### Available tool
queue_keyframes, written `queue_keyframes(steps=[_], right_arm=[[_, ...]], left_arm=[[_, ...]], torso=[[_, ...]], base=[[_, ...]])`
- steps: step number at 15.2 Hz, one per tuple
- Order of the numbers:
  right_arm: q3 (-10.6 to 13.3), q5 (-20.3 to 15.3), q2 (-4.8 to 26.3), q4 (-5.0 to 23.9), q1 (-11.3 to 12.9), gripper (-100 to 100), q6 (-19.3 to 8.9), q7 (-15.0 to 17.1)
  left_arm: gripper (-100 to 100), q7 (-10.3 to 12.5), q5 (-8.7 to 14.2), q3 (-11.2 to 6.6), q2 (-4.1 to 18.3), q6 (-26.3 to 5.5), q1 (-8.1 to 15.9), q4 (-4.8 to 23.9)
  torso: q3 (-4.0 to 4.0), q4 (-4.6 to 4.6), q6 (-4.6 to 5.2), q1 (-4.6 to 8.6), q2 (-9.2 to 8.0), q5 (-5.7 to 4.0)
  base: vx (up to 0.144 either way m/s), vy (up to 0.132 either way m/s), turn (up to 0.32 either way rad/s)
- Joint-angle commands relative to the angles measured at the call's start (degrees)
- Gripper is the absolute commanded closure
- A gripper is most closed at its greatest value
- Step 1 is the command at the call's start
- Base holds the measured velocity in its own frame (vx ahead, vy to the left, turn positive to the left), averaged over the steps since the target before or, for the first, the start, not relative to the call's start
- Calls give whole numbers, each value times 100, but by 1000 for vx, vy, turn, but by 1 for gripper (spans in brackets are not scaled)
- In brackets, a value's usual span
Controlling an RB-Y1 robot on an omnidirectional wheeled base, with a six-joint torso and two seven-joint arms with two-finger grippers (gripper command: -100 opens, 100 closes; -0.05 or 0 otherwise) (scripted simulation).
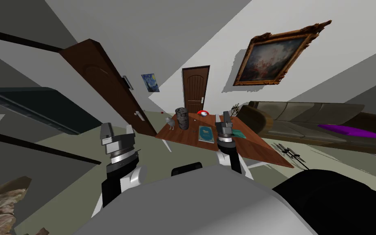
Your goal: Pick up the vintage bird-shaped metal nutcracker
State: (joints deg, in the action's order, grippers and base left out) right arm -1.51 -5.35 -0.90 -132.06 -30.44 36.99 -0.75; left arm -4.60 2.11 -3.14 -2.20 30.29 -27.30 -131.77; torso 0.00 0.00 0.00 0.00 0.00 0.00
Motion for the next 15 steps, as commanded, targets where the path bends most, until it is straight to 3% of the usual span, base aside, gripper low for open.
queue_keyframes(steps=[1,10,13,14,15], right_arm=[[24,-22,214,71,19,-100,2,-4],[225,-198,1152,653,169,-100,20,-37],[353,-311,1572,1022,263,-100,31,-58],[353,-311,1581,1022,263,-100,31,-58],[426,-374,1774,1230,315,-100,36,-70]], left_arm=[[0,0,0,0,0,0,0,0],[0,0,0,0,0,0,0,0],[0,0,0,0,0,0,0,0],[0,0,0,0,0,0,0,0],[0,0,0,0,0,0,0,0]], torso=[[0,0,0,0,0,0],[-3,1,-3,-2,5,0],[-4,2,-2,-3,7,1],[-4,2,-3,-4,7,1],[-4,2,-3,-4,7,1]], base=[[1,3,51],[7,9,111],[11,14,142],[12,12,144],[15,16,177]])
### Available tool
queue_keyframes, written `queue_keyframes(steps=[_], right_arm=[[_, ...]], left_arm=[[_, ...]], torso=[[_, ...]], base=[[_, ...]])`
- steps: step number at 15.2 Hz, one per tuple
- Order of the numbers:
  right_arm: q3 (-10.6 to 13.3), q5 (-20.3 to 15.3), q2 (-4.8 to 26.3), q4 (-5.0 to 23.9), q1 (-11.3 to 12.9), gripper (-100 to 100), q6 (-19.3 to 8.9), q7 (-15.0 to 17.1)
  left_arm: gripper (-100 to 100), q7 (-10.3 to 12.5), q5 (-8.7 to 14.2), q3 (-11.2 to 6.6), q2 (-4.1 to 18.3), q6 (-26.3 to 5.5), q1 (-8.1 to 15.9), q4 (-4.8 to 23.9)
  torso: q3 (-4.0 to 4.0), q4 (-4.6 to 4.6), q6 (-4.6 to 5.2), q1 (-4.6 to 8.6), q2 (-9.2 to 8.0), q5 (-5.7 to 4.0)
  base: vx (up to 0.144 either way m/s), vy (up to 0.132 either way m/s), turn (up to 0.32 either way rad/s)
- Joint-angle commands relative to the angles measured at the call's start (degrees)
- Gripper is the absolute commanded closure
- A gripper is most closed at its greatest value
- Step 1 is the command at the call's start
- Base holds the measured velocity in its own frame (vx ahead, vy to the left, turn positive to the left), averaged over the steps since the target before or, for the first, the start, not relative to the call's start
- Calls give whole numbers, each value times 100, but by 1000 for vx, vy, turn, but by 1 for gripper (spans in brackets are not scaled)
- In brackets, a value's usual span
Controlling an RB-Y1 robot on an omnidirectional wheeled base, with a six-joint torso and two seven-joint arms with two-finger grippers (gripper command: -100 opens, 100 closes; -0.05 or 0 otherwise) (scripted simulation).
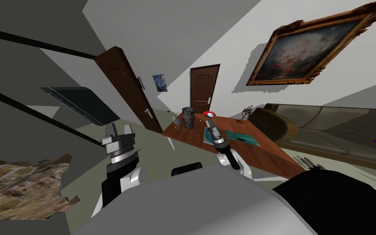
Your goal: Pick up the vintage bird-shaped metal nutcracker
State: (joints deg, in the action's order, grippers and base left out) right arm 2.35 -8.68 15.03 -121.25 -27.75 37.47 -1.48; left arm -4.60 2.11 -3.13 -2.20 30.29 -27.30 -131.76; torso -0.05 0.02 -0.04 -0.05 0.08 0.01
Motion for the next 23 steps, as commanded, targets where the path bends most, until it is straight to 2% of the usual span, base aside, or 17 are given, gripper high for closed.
queue_keyframes(steps=[1,2,3,6,8,9,11,12,13,14,15,16,17,20,22,23], right_arm=[[40,-41,210,149,46,-100,-11,3],[119,-109,390,372,102,-100,-5,-10],[119,-109,436,372,102,-100,-5,-10],[292,-257,835,768,221,-100,7,-38],[292,-257,896,856,221,-100,7,-38],[385,-337,1110,1059,283,-100,14,-53],[385,-337,1129,1115,283,-100,14,-53],[483,-420,1355,1318,348,-100,21,-69],[483,-420,1362,1383,348,-100,21,-69],[585,-505,1545,1593,413,-100,28,-85],[585,-505,1594,1660,413,-100,28,-85],[691,-593,1806,1832,479,-100,36,-102],[691,-593,1826,1944,479,-100,36,-102],[912,-775,2228,2412,611,-100,51,-136],[912,-775,2283,2527,611,-100,51,-136],[1027,-868,2508,2748,677,-100,59,-153]], left_arm=[[0,0,0,0,0,0,0,0],[0,0,0,0,0,0,0,0],[0,0,0,0,0,0,0,0],[0,0,0,0,0,0,0,0],[0,0,0,0,0,0,0,0],[0,0,0,-1,0,0,-1,0],[0,0,0,0,0,0,0,0],[0,0,0,-1,0,0,-1,0],[0,0,0,0,0,0,0,0],[0,0,0,0,0,0,0,0],[0,0,0,0,0,0,0,0],[0,0,0,0,0,0,0,0],[0,0,0,0,0,0,0,0],[0,0,0,0,0,0,0,0],[0,0,0,0,0,0,0,0],[0,0,0,-1,0,0,-1,0]], torso=[[0,0,0,0,0,0],[0,0,1,0,0,1],[0,0,-1,0,1,0],[0,0,0,-1,1,0],[-2,0,1,-2,3,1],[-1,0,4,0,1,0],[0,0,1,1,0,0],[1,0,3,2,-1,0],[0,0,0,1,0,0],[0,0,1,1,1,0],[-1,0,-1,0,2,1],[-2,0,1,0,3,1],[-2,1,-2,-1,4,1],[-3,1,1,-1,6,1],[-4,1,1,0,7,1],[-3,1,5,0,4,0]], base=[[15,15,156],[14,16,195],[14,13,172],[17,19,198],[17,11,120],[12,12,143],[12,8,128],[13,14,176],[15,13,175],[18,17,234],[21,13,205],[24,16,286],[25,13,236],[27,16,233],[25,8,133],[17,11,180]])
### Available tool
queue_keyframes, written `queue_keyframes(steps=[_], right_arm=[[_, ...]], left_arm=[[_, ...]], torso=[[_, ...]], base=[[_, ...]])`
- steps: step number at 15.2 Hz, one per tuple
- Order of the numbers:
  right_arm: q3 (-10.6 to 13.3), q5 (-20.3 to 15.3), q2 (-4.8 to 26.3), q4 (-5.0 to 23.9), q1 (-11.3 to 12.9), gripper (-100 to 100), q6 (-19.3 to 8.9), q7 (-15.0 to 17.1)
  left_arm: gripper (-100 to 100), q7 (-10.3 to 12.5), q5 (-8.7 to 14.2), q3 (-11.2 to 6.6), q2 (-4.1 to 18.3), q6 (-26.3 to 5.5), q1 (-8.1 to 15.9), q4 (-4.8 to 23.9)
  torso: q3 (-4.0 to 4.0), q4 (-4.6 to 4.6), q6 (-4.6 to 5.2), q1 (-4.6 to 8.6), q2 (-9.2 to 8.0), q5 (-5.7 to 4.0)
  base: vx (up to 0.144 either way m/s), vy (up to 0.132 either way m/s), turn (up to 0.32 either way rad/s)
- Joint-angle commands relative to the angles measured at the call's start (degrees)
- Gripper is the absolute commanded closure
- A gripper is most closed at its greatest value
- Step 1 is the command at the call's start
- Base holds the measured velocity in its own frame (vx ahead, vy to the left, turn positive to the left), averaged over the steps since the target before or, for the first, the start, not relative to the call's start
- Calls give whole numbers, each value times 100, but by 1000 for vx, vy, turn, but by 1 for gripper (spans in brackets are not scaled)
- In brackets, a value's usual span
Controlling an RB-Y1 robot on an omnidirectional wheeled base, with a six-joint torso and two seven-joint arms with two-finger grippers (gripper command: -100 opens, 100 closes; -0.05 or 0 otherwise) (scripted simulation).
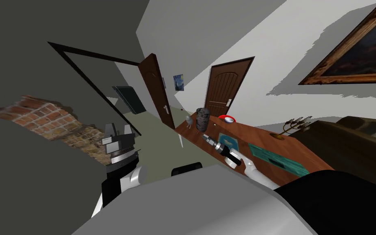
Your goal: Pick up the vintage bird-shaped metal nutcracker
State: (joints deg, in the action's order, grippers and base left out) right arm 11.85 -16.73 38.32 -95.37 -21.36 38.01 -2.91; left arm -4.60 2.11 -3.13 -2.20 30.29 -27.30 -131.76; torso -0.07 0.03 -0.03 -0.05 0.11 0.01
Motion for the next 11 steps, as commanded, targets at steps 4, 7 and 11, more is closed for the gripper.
queue_keyframes(steps=[4,7,11], right_arm=[[194,-158,400,509,103,-100,13,-27],[314,-254,616,827,166,-100,21,-44],[435,-349,826,1139,229,-100,29,-61]], left_arm=[[0,0,0,0,0,0,0,0],[0,0,0,0,0,0,0,0],[0,0,0,0,0,0,0,0]], torso=[[-1,0,0,0,2,1],[2,-1,0,0,-3,0],[0,0,1,1,1,0]], base=[[23,7,188],[14,7,128],[21,3,141]])
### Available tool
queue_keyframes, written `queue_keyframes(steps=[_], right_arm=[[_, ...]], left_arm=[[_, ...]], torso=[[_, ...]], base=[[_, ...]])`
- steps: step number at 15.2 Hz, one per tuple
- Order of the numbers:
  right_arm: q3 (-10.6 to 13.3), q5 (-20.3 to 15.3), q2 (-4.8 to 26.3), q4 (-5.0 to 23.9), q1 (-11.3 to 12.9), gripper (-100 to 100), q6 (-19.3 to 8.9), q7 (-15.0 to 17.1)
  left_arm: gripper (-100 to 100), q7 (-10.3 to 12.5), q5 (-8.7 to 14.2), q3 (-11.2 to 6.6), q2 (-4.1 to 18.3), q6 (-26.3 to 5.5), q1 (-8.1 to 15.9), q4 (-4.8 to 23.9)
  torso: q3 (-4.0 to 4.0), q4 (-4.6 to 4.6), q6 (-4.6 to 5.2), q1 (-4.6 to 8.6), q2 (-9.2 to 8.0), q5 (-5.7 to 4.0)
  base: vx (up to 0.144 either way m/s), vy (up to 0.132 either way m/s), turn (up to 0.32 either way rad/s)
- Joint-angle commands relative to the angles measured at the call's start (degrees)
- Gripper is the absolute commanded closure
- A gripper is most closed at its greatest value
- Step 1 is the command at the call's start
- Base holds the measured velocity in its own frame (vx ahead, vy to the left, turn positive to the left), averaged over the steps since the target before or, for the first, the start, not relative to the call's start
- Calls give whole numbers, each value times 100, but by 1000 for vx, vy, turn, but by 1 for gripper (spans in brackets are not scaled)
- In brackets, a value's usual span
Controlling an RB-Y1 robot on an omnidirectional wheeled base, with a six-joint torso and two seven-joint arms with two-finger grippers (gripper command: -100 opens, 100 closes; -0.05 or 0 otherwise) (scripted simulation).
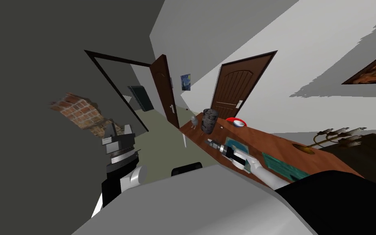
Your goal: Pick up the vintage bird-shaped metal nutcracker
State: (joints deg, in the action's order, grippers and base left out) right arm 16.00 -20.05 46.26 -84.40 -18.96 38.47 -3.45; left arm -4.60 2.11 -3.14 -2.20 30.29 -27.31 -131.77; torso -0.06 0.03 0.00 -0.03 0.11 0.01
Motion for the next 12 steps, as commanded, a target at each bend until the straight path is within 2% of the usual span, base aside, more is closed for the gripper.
queue_keyframes(steps=[1,2,3,5,6,7,8,9,10,11,12], right_arm=[[144,-113,236,286,50,-100,-9,-25],[144,-113,236,341,50,-100,-9,-25],[268,-209,434,567,108,-100,0,-41],[268,-209,434,638,108,-100,0,-41],[392,-304,624,852,164,-100,8,-58],[392,-304,624,932,164,-100,8,-58],[517,-398,805,1099,217,-100,16,-74],[517,-398,805,1220,217,-100,16,-74],[517,-398,805,1220,217,-100,16,-74],[642,-491,977,1403,267,-100,25,-89],[642,-491,977,1502,267,-100,25,-89]], left_arm=[[0,0,0,0,0,0,0,0],[0,0,0,1,0,0,1,0],[0,0,0,0,0,0,0,0],[0,0,0,0,0,0,0,0],[0,0,0,0,0,0,0,0],[0,0,0,0,0,0,1,0],[0,0,0,0,0,0,0,0],[0,0,0,0,0,0,1,0],[0,0,0,0,0,0,0,0],[0,0,0,0,0,0,0,0],[0,0,0,0,0,0,0,0]], torso=[[0,0,0,0,0,0],[-1,0,-4,0,2,1],[-1,0,-2,0,2,1],[-2,1,-3,0,4,1],[-1,0,1,0,2,0],[-1,0,-3,1,2,1],[-1,0,-3,1,3,0],[-2,0,-3,2,3,1],[-2,0,-1,2,3,1],[-1,0,1,1,2,0],[-2,0,-4,0,3,0]], base=[[24,6,201],[26,4,221],[32,7,256],[26,-2,136],[24,-2,175],[26,-4,202],[29,-4,252],[30,-7,203],[24,-5,61],[27,1,170],[29,-1,211]])
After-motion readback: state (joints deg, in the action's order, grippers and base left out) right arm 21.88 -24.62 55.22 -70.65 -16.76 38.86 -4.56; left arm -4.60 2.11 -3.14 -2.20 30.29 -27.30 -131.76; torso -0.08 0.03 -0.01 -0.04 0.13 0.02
